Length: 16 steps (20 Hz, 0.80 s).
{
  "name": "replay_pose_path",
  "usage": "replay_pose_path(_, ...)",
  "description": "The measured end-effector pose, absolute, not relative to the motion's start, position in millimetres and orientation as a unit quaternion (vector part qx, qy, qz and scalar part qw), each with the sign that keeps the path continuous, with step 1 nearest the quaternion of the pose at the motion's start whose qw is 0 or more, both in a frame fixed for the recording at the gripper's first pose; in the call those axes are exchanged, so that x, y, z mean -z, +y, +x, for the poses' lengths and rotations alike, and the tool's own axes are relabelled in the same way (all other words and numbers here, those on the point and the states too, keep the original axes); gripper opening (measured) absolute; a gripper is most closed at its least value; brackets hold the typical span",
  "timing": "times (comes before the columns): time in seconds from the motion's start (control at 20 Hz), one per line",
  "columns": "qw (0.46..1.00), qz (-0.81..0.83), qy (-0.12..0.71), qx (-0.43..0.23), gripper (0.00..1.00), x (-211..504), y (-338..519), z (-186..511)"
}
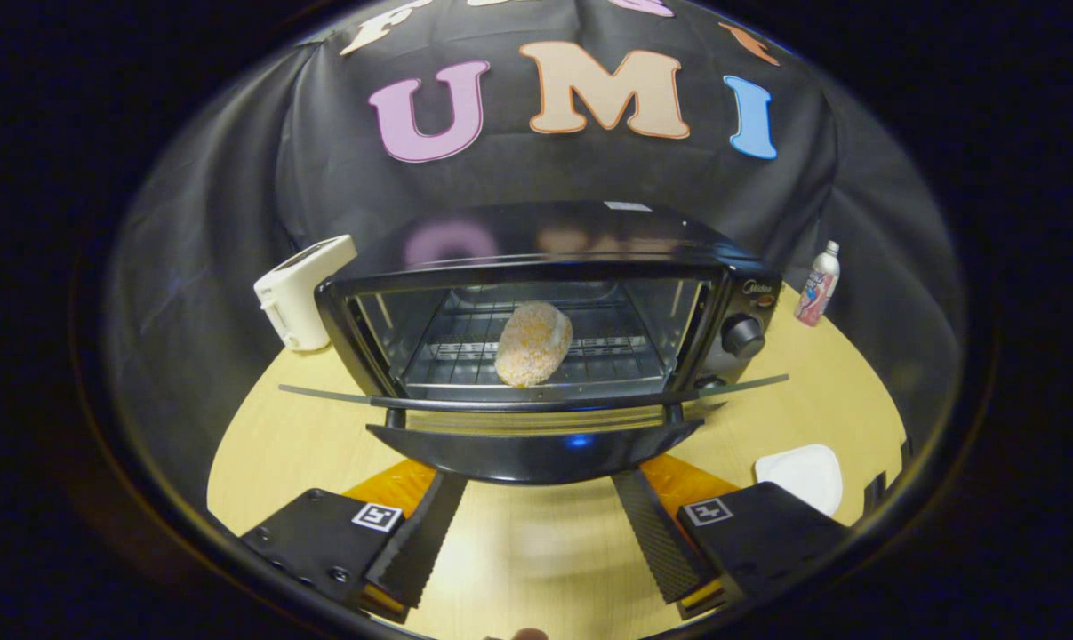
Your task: Open the toaster oven, put the food inside, and close the toaster oven door.
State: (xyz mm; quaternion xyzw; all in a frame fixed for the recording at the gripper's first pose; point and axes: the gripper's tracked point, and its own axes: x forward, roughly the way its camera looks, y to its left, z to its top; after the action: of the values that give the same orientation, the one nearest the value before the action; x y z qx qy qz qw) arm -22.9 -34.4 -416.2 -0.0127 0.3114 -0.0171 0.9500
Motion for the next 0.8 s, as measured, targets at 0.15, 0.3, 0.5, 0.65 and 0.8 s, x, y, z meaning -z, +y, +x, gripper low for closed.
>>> replay_pose_path(0.15,0.953,-0.01,0.303,0.017,0.98,408.7,-32.5,-13.8)
replay_pose_path(0.3,0.956,-0.003,0.293,0.018,0.98,397.8,-30.6,-4.3)
replay_pose_path(0.5,0.961,0.016,0.275,0.027,0.98,384.2,-31.9,7.0)
replay_pose_path(0.65,0.962,0.018,0.272,0.029,0.98,379.2,-34.7,9.5)
replay_pose_path(0.8,0.962,0.01,0.269,0.032,0.98,374.9,-42.1,6.6)
